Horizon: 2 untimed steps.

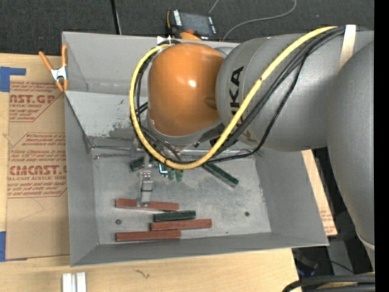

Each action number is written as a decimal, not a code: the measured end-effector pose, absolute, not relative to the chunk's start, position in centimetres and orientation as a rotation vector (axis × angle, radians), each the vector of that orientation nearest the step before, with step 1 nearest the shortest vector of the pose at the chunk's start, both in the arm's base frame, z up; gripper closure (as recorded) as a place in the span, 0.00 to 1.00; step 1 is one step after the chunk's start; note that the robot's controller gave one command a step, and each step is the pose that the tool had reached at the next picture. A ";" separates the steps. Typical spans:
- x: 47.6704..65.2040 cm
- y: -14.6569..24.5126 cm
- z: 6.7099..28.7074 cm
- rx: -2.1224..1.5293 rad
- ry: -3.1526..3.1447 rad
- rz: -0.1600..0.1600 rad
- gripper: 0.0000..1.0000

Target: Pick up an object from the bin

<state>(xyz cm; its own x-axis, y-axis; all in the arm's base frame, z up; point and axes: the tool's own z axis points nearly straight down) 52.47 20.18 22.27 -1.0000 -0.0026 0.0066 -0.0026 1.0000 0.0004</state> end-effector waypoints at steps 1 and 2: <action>54.4 17.6 6.7 -0.271 -3.131 -0.001 0.00; 54.5 17.7 7.0 -0.270 -3.131 -0.004 1.00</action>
Offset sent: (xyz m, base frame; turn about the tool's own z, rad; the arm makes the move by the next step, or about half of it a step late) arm 0.0197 -0.0263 -0.1527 0.1750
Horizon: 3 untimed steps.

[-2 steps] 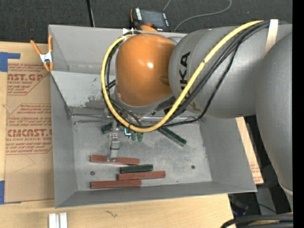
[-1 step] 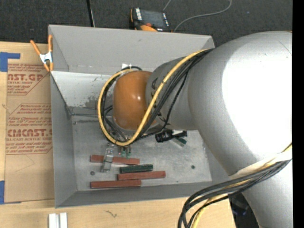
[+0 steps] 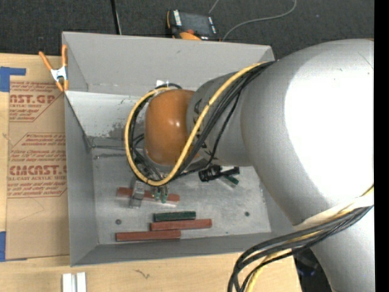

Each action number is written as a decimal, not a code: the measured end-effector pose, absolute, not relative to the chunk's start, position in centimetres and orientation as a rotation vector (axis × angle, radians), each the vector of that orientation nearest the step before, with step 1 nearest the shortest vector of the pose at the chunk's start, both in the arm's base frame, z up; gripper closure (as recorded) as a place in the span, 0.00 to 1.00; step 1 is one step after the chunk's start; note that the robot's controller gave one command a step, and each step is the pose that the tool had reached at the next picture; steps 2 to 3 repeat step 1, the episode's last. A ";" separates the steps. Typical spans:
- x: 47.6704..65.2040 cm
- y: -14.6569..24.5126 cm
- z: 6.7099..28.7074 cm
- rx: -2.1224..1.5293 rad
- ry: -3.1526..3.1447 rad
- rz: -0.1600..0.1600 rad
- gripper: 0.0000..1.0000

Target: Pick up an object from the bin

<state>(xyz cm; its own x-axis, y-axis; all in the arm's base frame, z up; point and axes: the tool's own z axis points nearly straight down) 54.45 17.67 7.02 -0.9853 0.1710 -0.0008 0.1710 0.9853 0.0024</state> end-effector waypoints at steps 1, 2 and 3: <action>52.3 20.5 20.3 0.133 3.132 0.006 1.00; 52.3 20.5 20.3 0.133 3.132 0.006 1.00; 52.3 20.5 20.3 0.133 3.132 0.006 1.00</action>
Offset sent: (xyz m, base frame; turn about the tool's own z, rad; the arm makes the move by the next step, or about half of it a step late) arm -0.0220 0.0271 0.1287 -0.0854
